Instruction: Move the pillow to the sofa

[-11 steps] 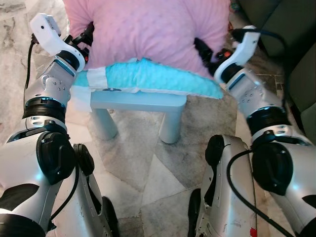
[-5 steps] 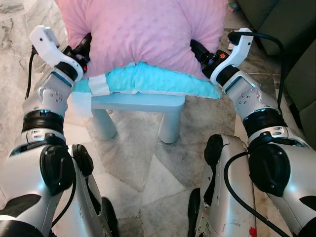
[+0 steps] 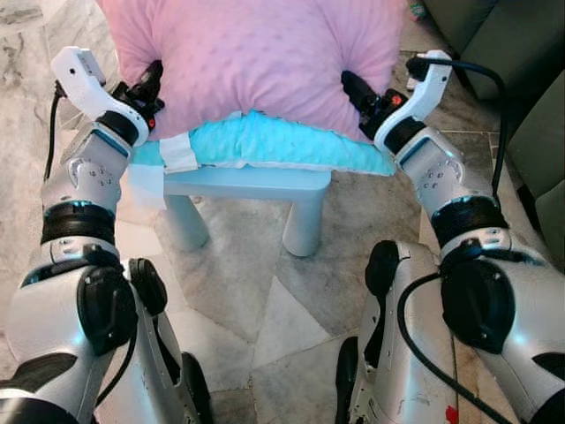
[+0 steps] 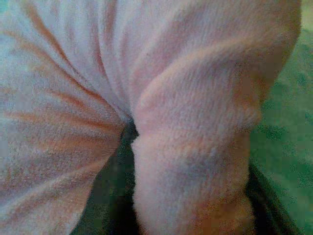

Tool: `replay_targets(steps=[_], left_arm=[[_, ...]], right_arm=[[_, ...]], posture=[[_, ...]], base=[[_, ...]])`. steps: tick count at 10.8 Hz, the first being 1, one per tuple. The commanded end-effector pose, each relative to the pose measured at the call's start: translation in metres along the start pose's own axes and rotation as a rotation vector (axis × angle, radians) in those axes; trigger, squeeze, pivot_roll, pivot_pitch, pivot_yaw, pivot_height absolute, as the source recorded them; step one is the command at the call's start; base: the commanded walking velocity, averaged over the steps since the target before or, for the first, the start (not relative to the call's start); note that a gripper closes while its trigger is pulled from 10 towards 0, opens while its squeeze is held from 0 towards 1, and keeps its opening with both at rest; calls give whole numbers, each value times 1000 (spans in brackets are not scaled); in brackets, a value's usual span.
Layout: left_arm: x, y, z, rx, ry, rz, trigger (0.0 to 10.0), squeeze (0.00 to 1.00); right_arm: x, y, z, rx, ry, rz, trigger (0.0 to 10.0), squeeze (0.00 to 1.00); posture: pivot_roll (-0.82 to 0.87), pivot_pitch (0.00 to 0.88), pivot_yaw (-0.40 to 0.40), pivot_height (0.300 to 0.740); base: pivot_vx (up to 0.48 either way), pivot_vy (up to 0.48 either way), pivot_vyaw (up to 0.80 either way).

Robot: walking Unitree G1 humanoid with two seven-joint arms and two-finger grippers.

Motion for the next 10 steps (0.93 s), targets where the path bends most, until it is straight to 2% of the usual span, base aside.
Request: replay_targets(steps=[1,2,4,6,7,9,10], left_arm=[[2,-20,2,-46,11,67,0,0],[3,-16,3,-76,14,36,0,0],[10,7,13,-175,86,-99,0,0],[15,22,21,-262,134,-179,0,0],[22,36,30,-322,206,-256,0,0],[25,46,28,-334,206,-323,0,0],[27,46,30,-337,217,-347,0,0]], right_arm=[[1,-16,5,-26,27,44,0,0],[1,-16,8,-28,45,39,0,0],[-1,-14,13,-21,66,12,0,0],[-2,-10,17,-9,81,-6,0,0],[-2,-7,19,58,105,-19,0,0],[-2,4,20,120,108,-54,0,0],[-2,14,18,163,95,-94,0,0]], posture=[[-121,396,-23,306],[-123,392,-25,306],[-117,363,-20,306],[-120,333,-17,306],[-126,278,-22,306],[-130,233,-28,306],[-135,176,-31,306]], base=[[0,0,0],[0,0,0],[0,0,0],[0,0,0],[0,0,0],[0,0,0],[0,0,0]])
Point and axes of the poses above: a point about 5 cm out from each wrist's last joint towards the gripper, its own x axis pointing back from the gripper into the wrist, its own y axis along the axis of the wrist's last joint, z = x × y, the point moved 3 cm from there along -x, pointing out of the wrist towards the gripper, and after that the axes turned 9 degrees about x, right-handed, at the moved point
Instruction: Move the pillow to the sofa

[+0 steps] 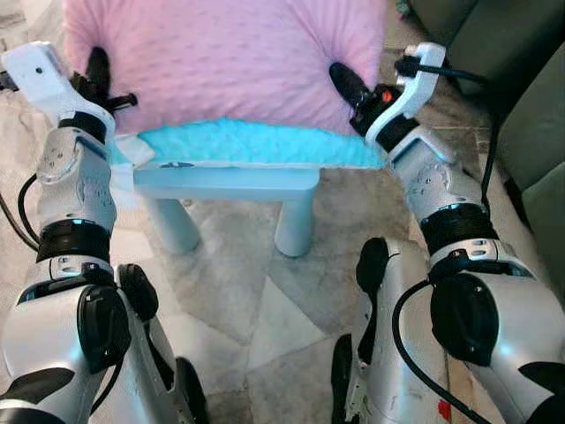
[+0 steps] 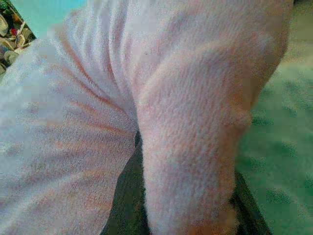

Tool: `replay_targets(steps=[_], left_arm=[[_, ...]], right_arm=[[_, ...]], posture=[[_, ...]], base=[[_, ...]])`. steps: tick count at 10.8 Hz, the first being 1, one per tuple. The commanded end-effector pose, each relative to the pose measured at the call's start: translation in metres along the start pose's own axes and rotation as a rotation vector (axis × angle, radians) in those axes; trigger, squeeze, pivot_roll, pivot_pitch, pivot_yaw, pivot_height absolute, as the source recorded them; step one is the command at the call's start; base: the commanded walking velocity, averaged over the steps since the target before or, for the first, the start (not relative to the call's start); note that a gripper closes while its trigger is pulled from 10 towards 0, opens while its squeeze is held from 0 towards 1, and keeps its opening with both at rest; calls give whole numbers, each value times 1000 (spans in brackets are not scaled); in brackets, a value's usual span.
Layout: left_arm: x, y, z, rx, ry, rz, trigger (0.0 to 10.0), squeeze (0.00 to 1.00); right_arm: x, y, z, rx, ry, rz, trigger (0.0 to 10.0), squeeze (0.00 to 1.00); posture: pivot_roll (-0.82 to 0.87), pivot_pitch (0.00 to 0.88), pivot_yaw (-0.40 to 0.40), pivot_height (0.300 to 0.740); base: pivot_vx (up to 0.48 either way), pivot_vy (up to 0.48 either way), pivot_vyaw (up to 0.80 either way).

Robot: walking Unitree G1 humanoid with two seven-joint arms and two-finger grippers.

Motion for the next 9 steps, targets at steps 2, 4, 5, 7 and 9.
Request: replay_targets(steps=[2,4,5,7,9], left_arm=[[8,3,13,-9,45,-57,0,0],[12,3,16,-8,76,-95,0,0],[10,9,11,-20,66,-126,0,0],[10,-11,5,-12,62,-45,0,0],[14,-33,2,22,68,33,4824,0]], right_arm=[[4,8,1,69,-2,-44,0,0],[8,9,3,99,-16,-75,0,0],[11,11,4,123,-28,-92,0,0],[17,-4,4,120,-35,-48,0,0],[19,-14,10,133,-30,-22,0,0]], posture=[[-141,111,-28,306],[-145,63,-21,306],[-152,33,-17,306],[-160,8,-15,306],[-161,4,-12,306]], base=[[0,0,0],[0,0,0],[0,0,0],[0,0,0],[0,0,0]])
Point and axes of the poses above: a point about 5 cm out from each wrist's last joint towards the gripper, its own x axis pointing back from the gripper into the wrist, its own y axis along the axis of the wrist's last joint, z = x × y, the point moved 3 cm from there along -x, pointing out of the wrist towards the gripper, and after that the axes turned 9 degrees about x, right-handed, at the moved point
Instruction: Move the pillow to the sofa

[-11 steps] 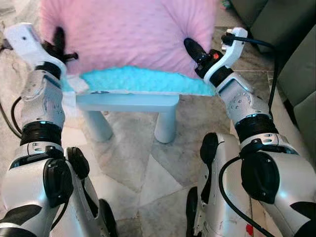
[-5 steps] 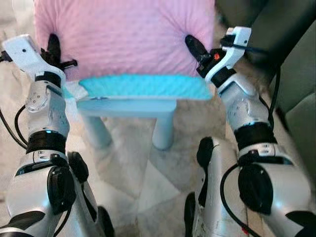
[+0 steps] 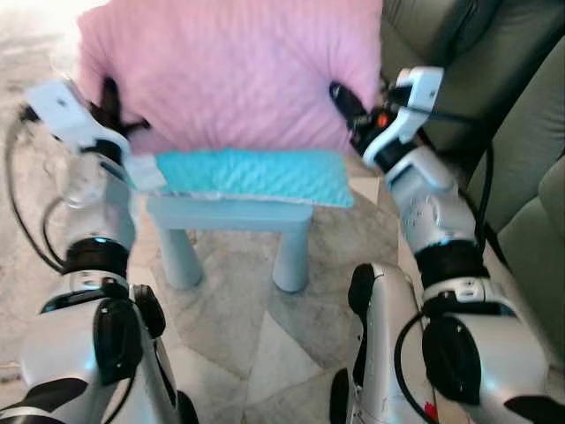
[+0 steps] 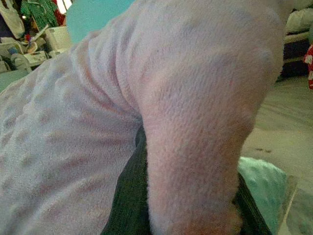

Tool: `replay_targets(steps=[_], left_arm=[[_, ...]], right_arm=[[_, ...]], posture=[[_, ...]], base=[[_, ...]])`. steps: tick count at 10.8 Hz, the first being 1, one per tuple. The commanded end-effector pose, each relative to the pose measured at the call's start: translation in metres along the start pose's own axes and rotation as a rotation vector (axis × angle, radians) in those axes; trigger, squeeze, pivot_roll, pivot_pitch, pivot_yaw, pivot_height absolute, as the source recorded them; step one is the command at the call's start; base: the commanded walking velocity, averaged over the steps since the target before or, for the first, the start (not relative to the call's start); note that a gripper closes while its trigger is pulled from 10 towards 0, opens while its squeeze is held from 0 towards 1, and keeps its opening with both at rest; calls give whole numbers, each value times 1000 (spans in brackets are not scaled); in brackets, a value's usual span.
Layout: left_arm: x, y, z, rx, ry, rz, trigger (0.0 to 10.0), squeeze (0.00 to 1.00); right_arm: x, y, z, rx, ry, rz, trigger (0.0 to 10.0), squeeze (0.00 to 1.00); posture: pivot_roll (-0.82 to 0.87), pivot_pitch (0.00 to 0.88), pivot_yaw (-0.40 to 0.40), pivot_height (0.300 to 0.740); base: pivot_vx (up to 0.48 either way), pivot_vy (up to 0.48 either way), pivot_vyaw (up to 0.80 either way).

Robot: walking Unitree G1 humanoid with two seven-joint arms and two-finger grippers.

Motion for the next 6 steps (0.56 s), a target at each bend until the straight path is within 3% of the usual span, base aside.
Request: replay_targets(steps=[1,2,3,5,6], left_arm=[[1,-6,0,18,7,24,10000,0],[4,-13,2,62,8,41,10000,0],[5,-17,2,108,7,44,10000,1000],[5,-19,-1,83,-3,58,10000,1000],[4,-20,-2,74,-6,63,10000,0]], right_arm=[[-2,8,5,28,10,-28,0,0],[0,5,6,23,2,-23,0,0],[2,1,7,16,-4,-13,0,0],[5,-5,10,3,-10,-3,0,0],[5,-7,12,-1,-9,2,0,0]], posture=[[-160,8,-9,306],[-164,19,-7,306],[-166,26,-6,306],[-165,36,-3,306],[-165,38,-2,306]], base=[[0,0,0],[0,0,0],[0,0,0],[0,0,0],[0,0,0]])
Point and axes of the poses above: a point about 5 cm out from each wrist's last joint towards the gripper, its own x axis pointing back from the gripper into the wrist, its own y axis along the axis of the wrist's last joint, z = x × y, the point moved 3 cm from there along -x, pointing out of the wrist towards the gripper, and after that the axes turned 9 degrees about x, right-handed, at the moved point
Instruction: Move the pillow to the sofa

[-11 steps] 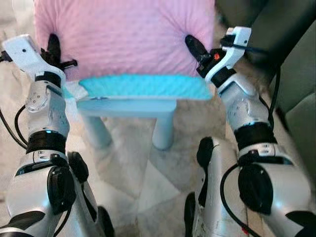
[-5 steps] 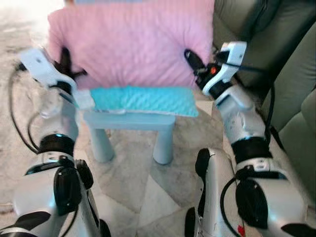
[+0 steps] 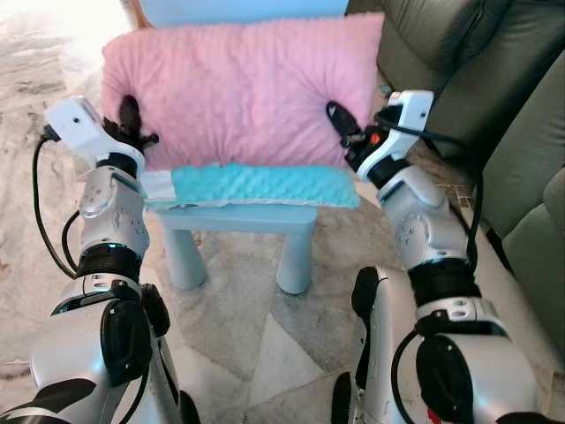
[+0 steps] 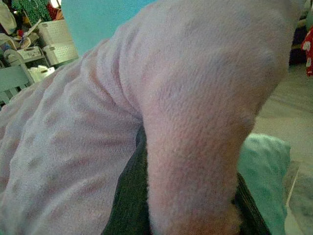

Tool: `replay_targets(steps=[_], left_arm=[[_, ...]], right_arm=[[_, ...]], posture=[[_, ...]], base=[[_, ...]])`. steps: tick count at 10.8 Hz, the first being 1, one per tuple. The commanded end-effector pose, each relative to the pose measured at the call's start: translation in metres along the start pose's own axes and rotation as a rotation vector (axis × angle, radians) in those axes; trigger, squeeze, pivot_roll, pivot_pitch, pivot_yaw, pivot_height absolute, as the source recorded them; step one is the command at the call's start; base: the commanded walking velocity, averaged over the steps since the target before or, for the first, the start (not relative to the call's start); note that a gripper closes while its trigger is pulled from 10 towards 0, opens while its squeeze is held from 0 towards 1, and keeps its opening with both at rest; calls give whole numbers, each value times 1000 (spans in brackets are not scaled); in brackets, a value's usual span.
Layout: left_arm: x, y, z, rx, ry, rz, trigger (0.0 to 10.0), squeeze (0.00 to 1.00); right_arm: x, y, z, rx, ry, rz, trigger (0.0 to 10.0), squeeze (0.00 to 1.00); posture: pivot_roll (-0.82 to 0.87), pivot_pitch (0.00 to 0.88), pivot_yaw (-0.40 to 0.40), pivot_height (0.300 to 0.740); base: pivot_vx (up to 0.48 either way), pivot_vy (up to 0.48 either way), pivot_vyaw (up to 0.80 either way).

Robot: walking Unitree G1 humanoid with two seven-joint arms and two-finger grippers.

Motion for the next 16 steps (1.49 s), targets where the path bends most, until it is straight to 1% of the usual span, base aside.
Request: replay_targets(steps=[1,2,4,7,8,9,10,11,12,13,14,15,16], left_arm=[[-1,0,-6,0,-30,-1,3961,0],[-2,2,-9,25,-48,-10,0,0],[-3,2,-10,52,-54,-9,0,0],[0,2,-11,70,-73,-23,0,0],[4,0,-12,25,-92,-31,0,0],[10,-4,-12,-17,-104,-28,0,0],[18,-9,-19,-82,-153,-24,0,0],[26,-8,-30,-117,-218,-41,0,0],[38,0,-37,-186,-263,-81,0,0],[55,-3,-28,-222,-219,-59,1686,0],[73,-14,-23,-270,-214,-12,7608,0],[96,-27,-17,-317,-231,42,9961,0],[119,-36,-10,-336,-198,100,10000,0]], right_arm=[[-2,8,4,16,14,-27,0,0],[-2,8,4,16,15,-26,0,0],[-1,8,4,15,10,-23,0,0],[3,9,3,18,-1,-23,0,0],[7,9,4,22,-9,-24,0,0],[11,9,3,49,-20,-24,0,0],[19,11,-2,111,-54,-24,0,0],[25,16,-4,161,-69,-35,0,0],[36,29,-5,254,-102,-57,0,0],[51,31,-4,300,-154,-48,5647,0],[64,25,-3,352,-207,-9,10000,0],[81,11,-2,348,-255,54,10000,0],[97,-1,1,358,-297,116,10000,0]], posture=[[-165,37,0,306],[-165,37,0,306],[-167,31,-1,306],[-171,23,-3,306],[-179,18,0,306],[-180,17,0,306],[-180,16,3,306],[-179,14,7,306],[-184,15,10,306],[-193,17,14,306],[-194,20,16,306],[-192,20,19,306],[-194,20,30,306]], base=[[0,0,0],[0,0,0],[0,0,0],[0,0,0],[0,0,0],[0,0,0],[0,0,0],[0,0,0],[0,0,0],[0,0,0],[0,0,0],[0,0,0],[0,0,0]])
Point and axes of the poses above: a point about 5 cm out from each wrist's last joint towards the gripper, its own x axis pointing back from the gripper into the wrist, its own y axis along the axis of the wrist's last joint, z = x × y, the point moved 3 cm from there along -x, pointing out of the wrist towards the gripper, and after that the axes turned 9 degrees about x, right-handed, at the moved point
